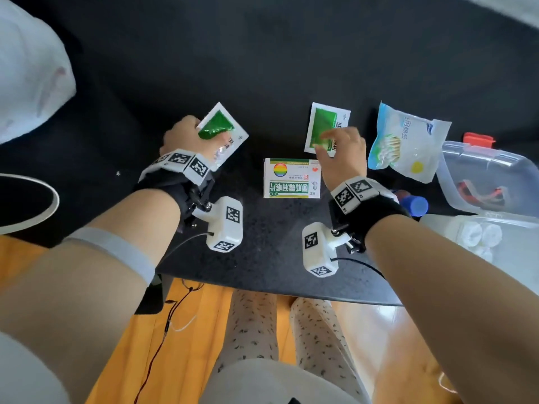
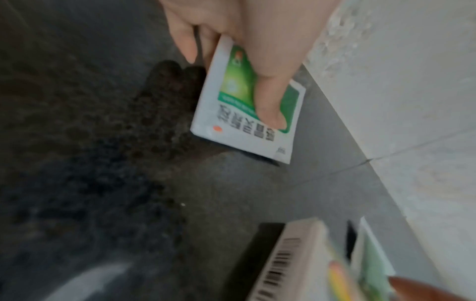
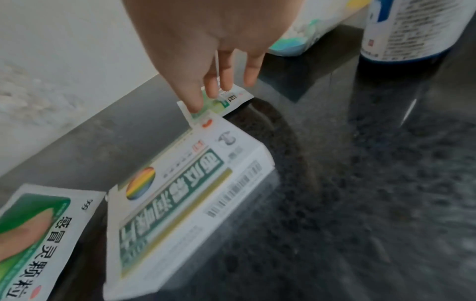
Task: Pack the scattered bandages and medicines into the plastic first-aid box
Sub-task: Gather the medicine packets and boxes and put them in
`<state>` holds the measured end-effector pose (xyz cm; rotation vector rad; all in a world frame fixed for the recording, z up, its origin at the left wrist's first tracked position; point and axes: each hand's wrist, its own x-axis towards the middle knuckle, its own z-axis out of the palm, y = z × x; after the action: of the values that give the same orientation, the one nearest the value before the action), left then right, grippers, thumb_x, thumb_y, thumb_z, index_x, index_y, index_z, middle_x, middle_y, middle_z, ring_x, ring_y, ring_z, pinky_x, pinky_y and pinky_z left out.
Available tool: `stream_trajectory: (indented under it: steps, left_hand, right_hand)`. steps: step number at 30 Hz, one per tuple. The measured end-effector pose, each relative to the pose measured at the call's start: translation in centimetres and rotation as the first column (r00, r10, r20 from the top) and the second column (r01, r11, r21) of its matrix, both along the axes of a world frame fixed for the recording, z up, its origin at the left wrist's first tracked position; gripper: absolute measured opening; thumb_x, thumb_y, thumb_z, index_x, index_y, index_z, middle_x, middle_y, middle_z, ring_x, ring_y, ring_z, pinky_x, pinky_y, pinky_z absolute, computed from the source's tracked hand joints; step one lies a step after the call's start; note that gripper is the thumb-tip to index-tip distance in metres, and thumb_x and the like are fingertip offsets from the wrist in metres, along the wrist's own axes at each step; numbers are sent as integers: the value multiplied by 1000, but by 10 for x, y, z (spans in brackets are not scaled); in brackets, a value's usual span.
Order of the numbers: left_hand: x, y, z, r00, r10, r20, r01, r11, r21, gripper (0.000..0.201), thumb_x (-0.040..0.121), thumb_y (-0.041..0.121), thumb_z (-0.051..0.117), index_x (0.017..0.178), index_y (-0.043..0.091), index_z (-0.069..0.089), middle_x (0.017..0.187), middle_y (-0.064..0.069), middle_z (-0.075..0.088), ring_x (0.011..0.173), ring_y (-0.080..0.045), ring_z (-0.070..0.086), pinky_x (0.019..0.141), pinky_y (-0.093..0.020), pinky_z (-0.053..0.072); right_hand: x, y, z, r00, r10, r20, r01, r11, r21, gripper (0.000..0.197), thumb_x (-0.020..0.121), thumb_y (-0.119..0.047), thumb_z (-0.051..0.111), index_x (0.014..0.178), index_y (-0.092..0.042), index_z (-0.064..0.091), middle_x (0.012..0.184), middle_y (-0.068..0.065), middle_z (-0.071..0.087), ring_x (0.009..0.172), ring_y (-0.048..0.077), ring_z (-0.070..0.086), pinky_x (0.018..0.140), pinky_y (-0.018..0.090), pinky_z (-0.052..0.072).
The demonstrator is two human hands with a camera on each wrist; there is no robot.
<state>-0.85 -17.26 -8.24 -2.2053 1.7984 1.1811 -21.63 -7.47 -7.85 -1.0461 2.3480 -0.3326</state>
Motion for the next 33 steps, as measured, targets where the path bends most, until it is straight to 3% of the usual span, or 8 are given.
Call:
stream_trajectory:
  steps: [4, 8, 13, 17, 22, 25, 30, 33]
  left_hand:
    - [-1, 7, 1, 886, 292, -360, -248, 955, 165, 25, 84, 43, 62, 67, 26, 58, 77, 7, 63, 74, -10, 60, 64, -21, 47]
    - [-5, 13, 2, 665, 561, -494, -364, 820, 441, 15, 85, 29, 65, 72, 21, 62, 76, 7, 68, 73, -6, 66, 62, -21, 51]
    - [-13, 19, 5, 590, 579, -563, -346, 811, 472, 12, 82, 11, 68, 79, 21, 64, 65, 9, 74, 58, -2, 70, 48, -17, 53]
    - [-20, 21, 12, 577, 582, -572, -333, 808, 486, 13, 83, 8, 67, 80, 21, 63, 79, 4, 71, 67, -8, 70, 50, -21, 55]
    - [-34, 22, 32, 546, 559, -625, -268, 822, 502, 7, 84, 19, 65, 89, 21, 60, 92, 1, 69, 82, -11, 68, 61, -26, 56]
    - [-40, 26, 47, 474, 483, -736, -125, 865, 487, 40, 66, 32, 71, 102, 18, 61, 108, -6, 69, 98, -17, 70, 77, -32, 59]
    - [-42, 32, 52, 427, 487, -762, -153, 869, 470, 17, 87, 6, 60, 104, 5, 62, 109, -14, 67, 91, -18, 71, 71, -29, 59]
    - [-37, 33, 44, 441, 557, -704, -253, 830, 497, 11, 85, 3, 62, 95, 9, 63, 91, -5, 75, 79, -14, 73, 62, -27, 59]
  right_hand:
    - [1, -13, -4, 932, -361, -27, 362, 930, 67, 63, 75, -34, 72, 125, -9, 41, 133, 11, 40, 123, 26, 42, 97, 32, 35]
    - [-1, -22, -6, 921, -390, -28, 387, 898, 208, 65, 75, -44, 69, 124, -9, 45, 135, 12, 39, 125, 27, 42, 105, 35, 32]
    - [-9, -26, -5, 939, -344, 19, 326, 904, 276, 55, 80, -43, 65, 122, -10, 52, 136, 10, 39, 121, 27, 47, 103, 33, 35]
    - [-17, -26, 6, 880, -416, 229, 418, 908, 45, 39, 88, -22, 59, 123, -10, 46, 106, -3, 54, 89, 12, 52, 67, 14, 35]
    - [0, -25, 41, 785, -275, 555, 427, 890, -164, 20, 81, -9, 67, 99, -8, 59, 91, 0, 66, 82, 15, 63, 82, 29, 55]
    - [16, -19, 54, 706, -73, 705, 223, 967, -123, 17, 76, -9, 73, 83, -18, 61, 85, -1, 68, 82, 19, 68, 82, 30, 57]
    - [29, -15, 57, 719, -38, 694, 121, 990, -72, 20, 75, -18, 75, 86, -15, 58, 81, -2, 66, 75, 14, 66, 79, 29, 58]
    - [26, -8, 41, 794, -56, 606, 125, 990, -72, 32, 70, -25, 79, 89, -22, 53, 82, -6, 58, 75, 9, 59, 79, 27, 53]
